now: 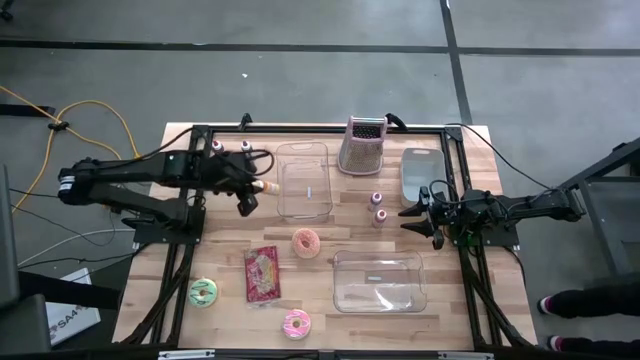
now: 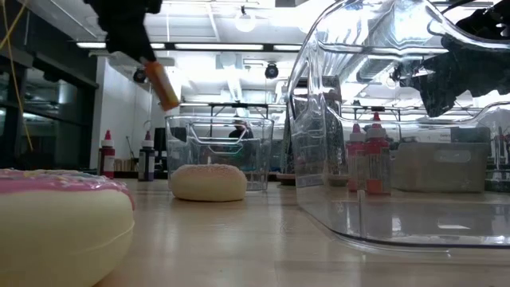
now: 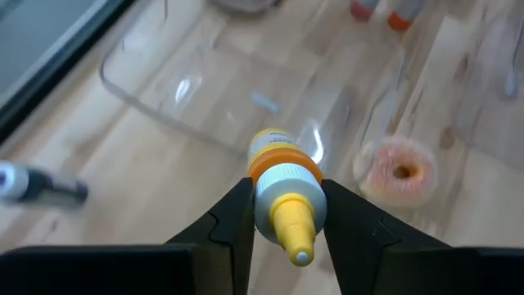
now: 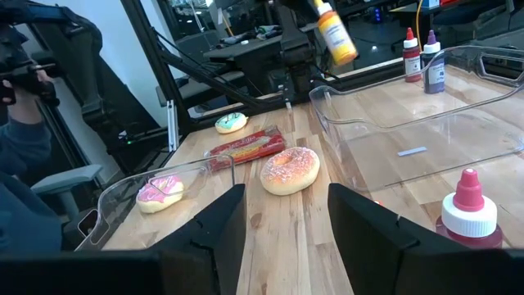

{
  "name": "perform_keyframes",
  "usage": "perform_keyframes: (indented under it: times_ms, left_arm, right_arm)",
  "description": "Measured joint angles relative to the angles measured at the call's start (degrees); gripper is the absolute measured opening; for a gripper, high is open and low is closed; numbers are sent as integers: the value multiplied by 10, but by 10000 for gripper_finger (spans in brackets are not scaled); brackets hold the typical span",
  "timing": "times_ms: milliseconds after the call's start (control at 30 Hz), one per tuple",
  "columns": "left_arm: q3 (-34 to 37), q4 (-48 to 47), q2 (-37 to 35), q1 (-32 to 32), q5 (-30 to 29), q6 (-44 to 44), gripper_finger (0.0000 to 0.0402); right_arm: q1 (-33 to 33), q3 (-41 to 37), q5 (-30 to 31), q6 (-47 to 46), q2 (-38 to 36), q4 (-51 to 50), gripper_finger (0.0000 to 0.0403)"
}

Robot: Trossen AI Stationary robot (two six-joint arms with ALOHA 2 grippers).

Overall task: Pick & Place Food Item
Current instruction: Put the yellow food coloring bottle into the top transparent bin

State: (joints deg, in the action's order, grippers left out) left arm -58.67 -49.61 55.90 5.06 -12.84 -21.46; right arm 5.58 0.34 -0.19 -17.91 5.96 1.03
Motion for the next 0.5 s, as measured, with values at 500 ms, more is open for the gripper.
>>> perform_keyframes:
  times_ms: [500]
  left_arm:
    - [-49, 172, 181, 162, 122, 130, 112]
  right_arm:
    - [0, 0, 0, 0, 0, 0, 162]
